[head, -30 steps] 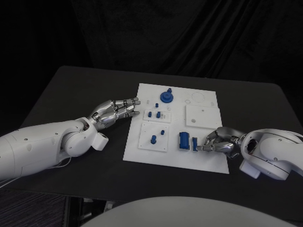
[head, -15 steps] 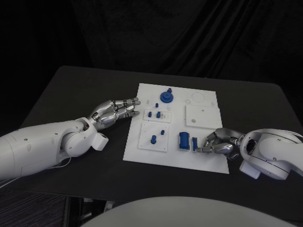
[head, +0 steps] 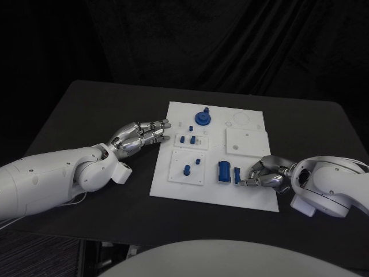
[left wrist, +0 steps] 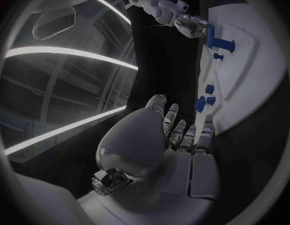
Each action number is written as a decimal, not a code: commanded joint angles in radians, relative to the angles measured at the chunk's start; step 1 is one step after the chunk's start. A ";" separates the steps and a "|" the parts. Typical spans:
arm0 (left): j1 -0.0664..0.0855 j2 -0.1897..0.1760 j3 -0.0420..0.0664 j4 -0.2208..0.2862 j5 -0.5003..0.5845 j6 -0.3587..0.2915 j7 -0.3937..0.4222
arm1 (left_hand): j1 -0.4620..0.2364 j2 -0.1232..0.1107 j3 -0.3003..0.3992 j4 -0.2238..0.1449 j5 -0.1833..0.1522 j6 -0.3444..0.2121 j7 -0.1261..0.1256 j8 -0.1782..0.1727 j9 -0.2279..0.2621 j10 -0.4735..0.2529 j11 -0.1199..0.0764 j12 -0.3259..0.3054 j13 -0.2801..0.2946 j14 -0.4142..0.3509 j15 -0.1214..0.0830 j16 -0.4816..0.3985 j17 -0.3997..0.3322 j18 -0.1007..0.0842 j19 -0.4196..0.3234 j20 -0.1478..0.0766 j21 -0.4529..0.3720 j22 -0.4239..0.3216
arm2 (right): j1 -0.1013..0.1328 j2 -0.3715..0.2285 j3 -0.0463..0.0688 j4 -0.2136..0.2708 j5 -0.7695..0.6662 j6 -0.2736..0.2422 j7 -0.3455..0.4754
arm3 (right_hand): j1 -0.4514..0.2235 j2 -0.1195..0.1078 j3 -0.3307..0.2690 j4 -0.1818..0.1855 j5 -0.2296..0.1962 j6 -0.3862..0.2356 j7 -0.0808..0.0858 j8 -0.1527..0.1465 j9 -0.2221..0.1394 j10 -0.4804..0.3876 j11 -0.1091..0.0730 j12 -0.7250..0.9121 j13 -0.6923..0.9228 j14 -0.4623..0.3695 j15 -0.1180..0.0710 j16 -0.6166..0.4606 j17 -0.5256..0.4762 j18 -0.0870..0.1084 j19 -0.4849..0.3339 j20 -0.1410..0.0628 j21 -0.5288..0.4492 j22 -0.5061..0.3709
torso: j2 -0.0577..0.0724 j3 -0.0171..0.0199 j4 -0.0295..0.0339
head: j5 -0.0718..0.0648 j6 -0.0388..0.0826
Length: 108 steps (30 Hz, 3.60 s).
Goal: Assemble the parts on the task board
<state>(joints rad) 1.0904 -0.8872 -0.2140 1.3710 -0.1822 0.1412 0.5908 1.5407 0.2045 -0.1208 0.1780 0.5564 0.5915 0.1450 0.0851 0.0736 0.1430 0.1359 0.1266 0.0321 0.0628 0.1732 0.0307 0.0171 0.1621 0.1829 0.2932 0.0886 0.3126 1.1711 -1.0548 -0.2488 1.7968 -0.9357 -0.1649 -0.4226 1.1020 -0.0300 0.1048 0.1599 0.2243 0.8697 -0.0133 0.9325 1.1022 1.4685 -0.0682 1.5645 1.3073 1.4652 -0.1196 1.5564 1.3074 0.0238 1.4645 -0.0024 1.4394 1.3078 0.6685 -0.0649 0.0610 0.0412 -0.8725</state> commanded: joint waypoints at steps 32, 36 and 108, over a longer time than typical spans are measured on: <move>-0.006 -0.012 0.001 0.028 0.002 -0.053 0.093 | -0.012 -0.017 0.022 -0.010 0.013 0.026 0.007 0.015 0.004 0.019 0.008 0.023 0.004 -0.019 -0.030 -0.004 -0.004 0.012 -0.055 -0.041 -0.032 -0.068 | -0.005 -0.017 0.001 0.008 -0.005 -0.088 0.115 | -0.019 -0.023 -0.039 0.049 -0.001 0.028 -0.006 0.019 0.026 0.102 -0.013 0.006 0.263 0.094 -0.012 -0.006 0.203 0.007 0.049 -0.014 0.015 0.223 | 0.000 0.0004 -0.0004 | 0.000 0.000; -0.006 -0.024 0.001 0.050 0.002 -0.097 0.134 | -0.032 -0.029 0.011 0.015 0.012 0.009 -0.010 0.012 0.001 0.029 -0.009 0.038 0.006 -0.029 -0.059 -0.008 -0.005 0.002 -0.078 -0.090 -0.043 -0.093 | -0.001 -0.040 0.001 0.023 -0.004 -0.157 0.211 | -0.069 -0.005 -0.090 0.118 -0.003 0.004 -0.009 -0.018 0.005 0.102 -0.016 0.006 0.263 0.094 -0.015 -0.006 0.203 0.005 0.054 -0.017 0.024 0.226 | -0.002 0.0004 -0.0006 | 0.000 0.000; -0.040 0.107 0.214 0.199 0.182 -0.911 -0.071 | -1.282 -0.204 0.121 -0.178 -0.556 -0.591 -0.145 -0.085 -0.074 -0.143 -0.136 -0.127 -0.032 -0.063 -0.173 -0.031 -0.017 -0.162 -0.183 -0.293 -0.089 -0.313 | -0.121 0.275 0.249 -0.227 0.936 -0.605 0.943 | -1.102 0.030 -0.105 -0.160 -0.224 -0.870 0.013 -0.932 -1.102 -1.469 0.068 -1.565 -1.307 -1.465 0.120 -1.556 -1.307 -0.024 -1.464 0.002 -1.439 -1.308 | -0.124 0.0649 -0.0610 | -0.041 0.272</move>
<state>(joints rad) 1.0520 -0.7809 -0.0012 1.5675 -0.0319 -0.7098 0.5332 0.3468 0.0070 -0.0226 0.0407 0.0726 0.0002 -0.0141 0.0048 0.0013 -0.0016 -0.0085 0.0034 0.0015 -0.0032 -0.0069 0.0036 0.0013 0.0128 -0.0012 0.0089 0.0060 0.0014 1.0520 -0.7795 -0.0013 1.5702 -0.0361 -0.7284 0.5352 0.0062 -0.0012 -0.0025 -0.0001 0.0034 0.0047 0.0010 0.0035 0.0011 0.0034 0.0002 0.0037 0.0011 0.0004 0.0053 0.0034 0.0011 0.0072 0.0004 0.0052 0.0035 0.0011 0.5446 -0.0029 0.0021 -0.0003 -0.6020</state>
